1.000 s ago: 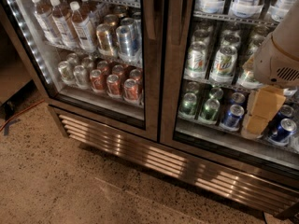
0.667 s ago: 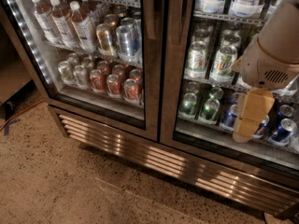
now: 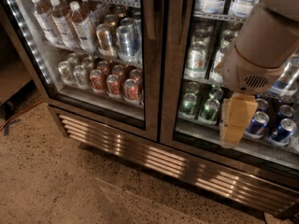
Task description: Open right fridge door
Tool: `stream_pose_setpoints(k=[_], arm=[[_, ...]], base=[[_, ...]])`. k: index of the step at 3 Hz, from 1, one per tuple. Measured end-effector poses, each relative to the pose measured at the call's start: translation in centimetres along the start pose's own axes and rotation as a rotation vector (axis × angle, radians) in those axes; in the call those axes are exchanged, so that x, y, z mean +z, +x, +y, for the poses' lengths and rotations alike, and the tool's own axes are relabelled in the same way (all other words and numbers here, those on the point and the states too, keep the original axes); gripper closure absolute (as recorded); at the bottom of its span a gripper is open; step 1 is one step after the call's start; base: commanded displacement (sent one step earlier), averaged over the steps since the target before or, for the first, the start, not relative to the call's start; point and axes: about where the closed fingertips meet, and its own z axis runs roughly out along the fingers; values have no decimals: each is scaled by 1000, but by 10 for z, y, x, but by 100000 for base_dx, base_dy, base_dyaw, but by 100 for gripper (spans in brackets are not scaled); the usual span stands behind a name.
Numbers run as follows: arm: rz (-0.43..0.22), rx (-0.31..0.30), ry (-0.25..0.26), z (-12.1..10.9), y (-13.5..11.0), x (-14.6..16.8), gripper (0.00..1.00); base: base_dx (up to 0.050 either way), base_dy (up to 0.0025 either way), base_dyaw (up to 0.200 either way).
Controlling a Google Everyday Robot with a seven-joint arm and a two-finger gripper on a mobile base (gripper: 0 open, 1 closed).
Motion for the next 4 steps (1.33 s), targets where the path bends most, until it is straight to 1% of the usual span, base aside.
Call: stream_pose_setpoints(k=[1,2,3,4], arm=[[-21,-7,-2,-1,-1,-1,0],[-128,-43,-39,-1,-1,1,0],[-336,-103,-96,-6,7,5,0],[-553,-203,-153,-2,3,3,0]], base=[[0,0,0],[0,0,0],[0,0,0],[0,0,0]])
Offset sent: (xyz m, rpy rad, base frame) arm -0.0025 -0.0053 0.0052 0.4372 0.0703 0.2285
